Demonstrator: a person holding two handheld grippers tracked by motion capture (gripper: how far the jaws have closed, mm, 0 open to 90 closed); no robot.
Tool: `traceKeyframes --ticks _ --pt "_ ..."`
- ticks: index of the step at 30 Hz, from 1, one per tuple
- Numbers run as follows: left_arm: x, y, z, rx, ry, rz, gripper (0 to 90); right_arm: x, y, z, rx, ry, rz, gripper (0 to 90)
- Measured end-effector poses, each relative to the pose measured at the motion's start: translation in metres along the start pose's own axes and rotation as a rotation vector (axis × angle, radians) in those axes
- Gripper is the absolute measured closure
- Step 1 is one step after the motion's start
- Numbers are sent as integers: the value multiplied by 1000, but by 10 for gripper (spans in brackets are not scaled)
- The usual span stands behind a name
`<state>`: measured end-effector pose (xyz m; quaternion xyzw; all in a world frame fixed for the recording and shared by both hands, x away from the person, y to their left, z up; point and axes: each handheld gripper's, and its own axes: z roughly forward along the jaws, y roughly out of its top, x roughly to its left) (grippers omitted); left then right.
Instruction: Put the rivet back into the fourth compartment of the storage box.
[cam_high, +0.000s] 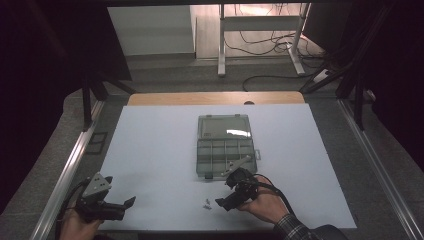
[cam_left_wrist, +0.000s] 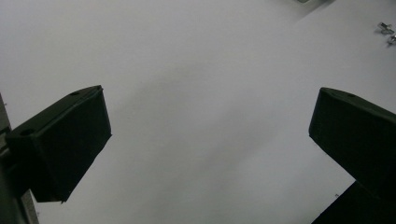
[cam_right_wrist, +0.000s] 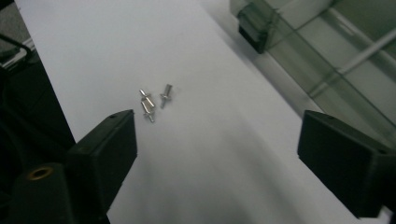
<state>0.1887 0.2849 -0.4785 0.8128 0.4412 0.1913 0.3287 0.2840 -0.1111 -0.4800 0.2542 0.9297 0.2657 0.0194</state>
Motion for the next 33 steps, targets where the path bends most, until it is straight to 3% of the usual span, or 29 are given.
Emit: traceKeyframes --ticks 9,17,26,33 --pt "0 0 0 2 0 2 0 10 17 20 73 24 -55 358" --pt "0 0 1 6 0 5 0 19 29 34 111 68 -94 607" --pt "-1 -1 1 14 2 10 0 21 33 46 149 80 -108 699" --pt "-1 -1 2 18 3 11 0 24 31 52 170 39 -166 792"
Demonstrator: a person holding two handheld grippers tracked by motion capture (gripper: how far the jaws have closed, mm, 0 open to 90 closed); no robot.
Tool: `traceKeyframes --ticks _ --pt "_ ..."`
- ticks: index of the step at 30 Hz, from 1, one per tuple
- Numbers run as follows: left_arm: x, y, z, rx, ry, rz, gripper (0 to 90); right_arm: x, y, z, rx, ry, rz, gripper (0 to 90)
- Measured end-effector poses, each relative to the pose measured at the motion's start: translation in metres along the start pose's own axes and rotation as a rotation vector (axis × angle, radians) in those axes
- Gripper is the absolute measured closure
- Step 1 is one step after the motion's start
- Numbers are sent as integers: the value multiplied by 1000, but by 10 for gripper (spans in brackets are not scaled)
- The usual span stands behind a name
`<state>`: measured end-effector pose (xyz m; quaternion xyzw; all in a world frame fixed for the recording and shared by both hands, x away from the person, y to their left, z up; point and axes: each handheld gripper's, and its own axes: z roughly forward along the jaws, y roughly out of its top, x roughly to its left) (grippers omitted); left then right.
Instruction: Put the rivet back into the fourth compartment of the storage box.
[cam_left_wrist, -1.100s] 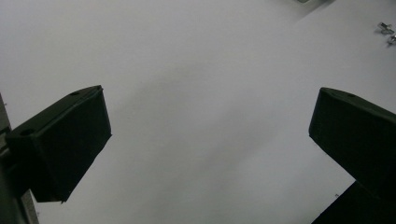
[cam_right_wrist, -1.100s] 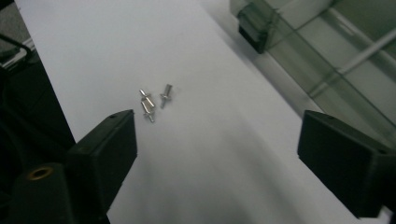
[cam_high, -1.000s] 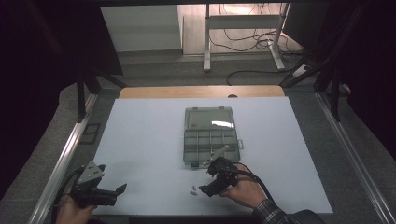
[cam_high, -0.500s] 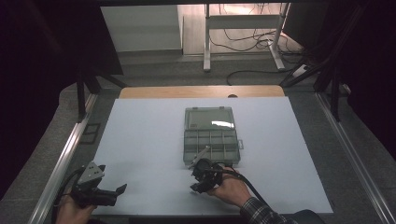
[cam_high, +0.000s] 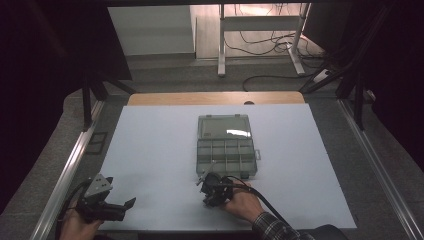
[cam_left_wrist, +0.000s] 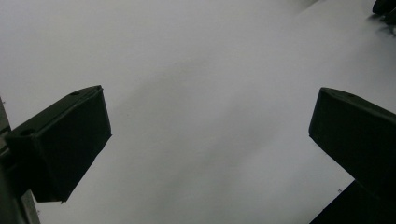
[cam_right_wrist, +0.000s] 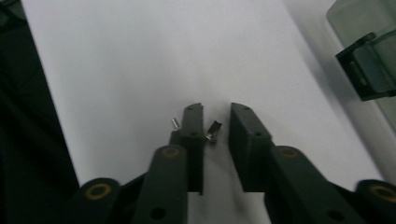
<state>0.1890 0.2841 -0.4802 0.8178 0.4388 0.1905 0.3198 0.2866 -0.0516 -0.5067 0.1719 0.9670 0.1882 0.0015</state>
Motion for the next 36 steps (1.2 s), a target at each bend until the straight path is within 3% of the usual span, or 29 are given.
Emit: traceKeyframes --ticks 10,21,31,36 --pt "1 -1 1 14 5 1 0 -1 -2 -3 7 -9 -11 812" --pt "1 -1 4 63 11 -17 0 -15 -8 -26 -81 31 36 809" --pt "1 -2 5 71 21 -21 0 -35 -19 -52 -166 30 103 808" --pt "1 -2 6 85 26 -10 0 -48 -26 -67 -212 7 143 808"
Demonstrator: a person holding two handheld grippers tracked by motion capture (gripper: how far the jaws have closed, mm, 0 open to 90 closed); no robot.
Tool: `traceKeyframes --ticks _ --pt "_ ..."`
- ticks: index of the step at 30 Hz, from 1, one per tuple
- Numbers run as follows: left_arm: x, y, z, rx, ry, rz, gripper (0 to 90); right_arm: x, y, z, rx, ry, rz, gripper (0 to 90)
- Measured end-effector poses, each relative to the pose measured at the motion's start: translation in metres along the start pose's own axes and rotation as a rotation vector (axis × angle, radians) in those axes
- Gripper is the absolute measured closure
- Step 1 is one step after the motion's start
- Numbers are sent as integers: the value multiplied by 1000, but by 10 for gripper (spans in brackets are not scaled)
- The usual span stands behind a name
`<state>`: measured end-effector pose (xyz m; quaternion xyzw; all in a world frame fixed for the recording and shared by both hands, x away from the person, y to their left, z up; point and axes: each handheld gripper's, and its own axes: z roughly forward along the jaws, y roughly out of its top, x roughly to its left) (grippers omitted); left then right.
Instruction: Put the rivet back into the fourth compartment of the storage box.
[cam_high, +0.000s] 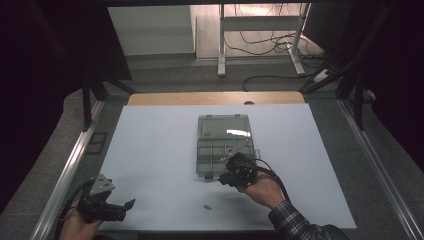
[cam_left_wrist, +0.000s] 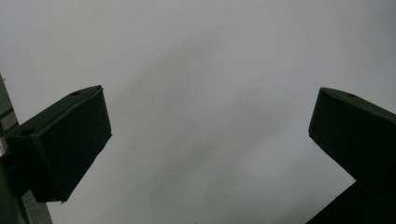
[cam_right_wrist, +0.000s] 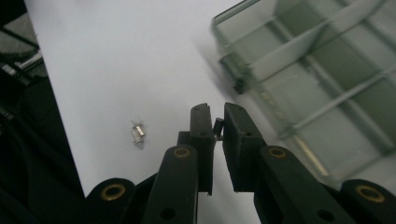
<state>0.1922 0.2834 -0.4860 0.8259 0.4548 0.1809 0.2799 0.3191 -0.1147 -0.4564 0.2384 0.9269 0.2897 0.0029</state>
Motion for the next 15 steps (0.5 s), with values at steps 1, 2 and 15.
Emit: traceKeyframes --ticks 1,2,15 --pt "0 0 0 0 0 0 0 -2 0 -2 -6 -6 6 808" --pt "0 0 0 -1 1 -1 0 -5 -1 -5 -13 -11 10 808" --pt "0 0 -1 -5 1 -2 0 -32 -7 -29 -95 -57 72 807"
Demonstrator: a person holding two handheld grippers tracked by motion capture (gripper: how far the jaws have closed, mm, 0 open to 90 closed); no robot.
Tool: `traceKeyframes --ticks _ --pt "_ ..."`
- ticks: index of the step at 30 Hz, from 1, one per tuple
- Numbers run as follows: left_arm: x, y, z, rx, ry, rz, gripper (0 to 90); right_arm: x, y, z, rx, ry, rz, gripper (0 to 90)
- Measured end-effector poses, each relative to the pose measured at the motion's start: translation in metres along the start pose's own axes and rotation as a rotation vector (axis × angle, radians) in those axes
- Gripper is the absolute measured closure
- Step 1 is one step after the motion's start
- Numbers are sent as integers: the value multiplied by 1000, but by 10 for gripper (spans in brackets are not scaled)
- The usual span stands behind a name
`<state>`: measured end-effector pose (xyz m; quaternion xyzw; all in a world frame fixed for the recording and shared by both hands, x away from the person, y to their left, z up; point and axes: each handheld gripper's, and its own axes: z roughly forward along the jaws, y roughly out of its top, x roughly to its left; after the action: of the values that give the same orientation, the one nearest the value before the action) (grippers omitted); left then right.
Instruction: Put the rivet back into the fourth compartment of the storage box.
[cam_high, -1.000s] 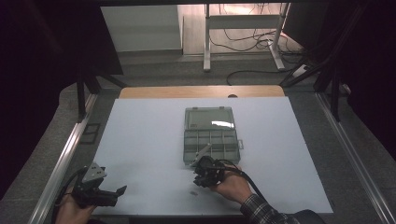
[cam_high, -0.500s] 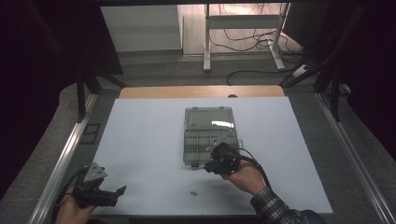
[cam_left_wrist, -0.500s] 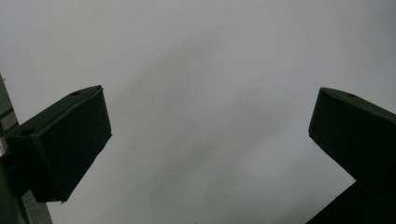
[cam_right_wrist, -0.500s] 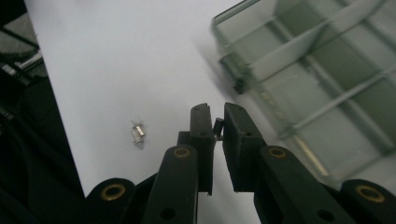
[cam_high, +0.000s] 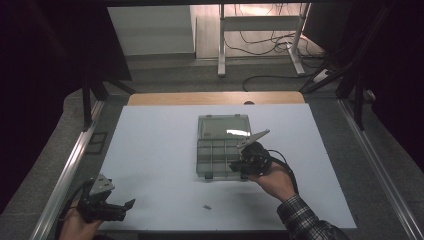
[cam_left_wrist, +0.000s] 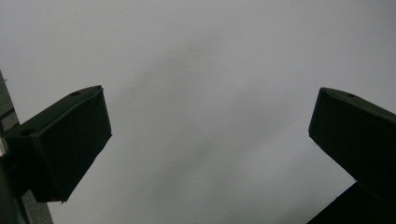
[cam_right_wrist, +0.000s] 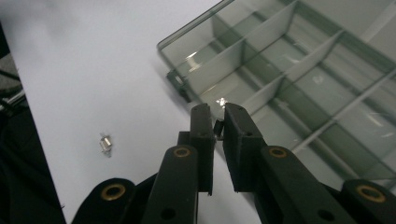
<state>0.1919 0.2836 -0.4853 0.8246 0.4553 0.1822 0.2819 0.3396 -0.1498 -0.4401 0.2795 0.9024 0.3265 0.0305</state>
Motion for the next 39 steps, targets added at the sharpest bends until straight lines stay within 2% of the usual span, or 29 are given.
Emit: traceKeyframes --ticks 7,13,21,22,26,28,31,38,39 --pt "-1 1 -1 -10 4 13 0 -15 -2 -9 -34 -49 28 807" --pt "-1 1 -1 -14 4 11 0 -27 -2 -13 -69 -112 52 805" --pt "-2 1 -1 -13 5 22 0 -44 -3 -13 -84 -131 94 805" --pt "-2 1 -1 -14 5 24 0 -49 -2 -11 -86 -134 108 805" --pt "-3 2 -1 -13 8 33 0 -57 -2 -8 -73 -149 135 805" --pt "-4 2 -1 -13 7 34 0 -66 -1 -5 -61 -164 154 805" --pt "-4 1 -1 -13 8 34 0 -74 0 0 -56 -162 180 805" --pt "-3 1 -1 -10 12 35 0 -78 6 10 -22 -175 164 804" --pt "-3 1 -1 -12 12 34 0 -79 7 12 -17 -181 161 776"
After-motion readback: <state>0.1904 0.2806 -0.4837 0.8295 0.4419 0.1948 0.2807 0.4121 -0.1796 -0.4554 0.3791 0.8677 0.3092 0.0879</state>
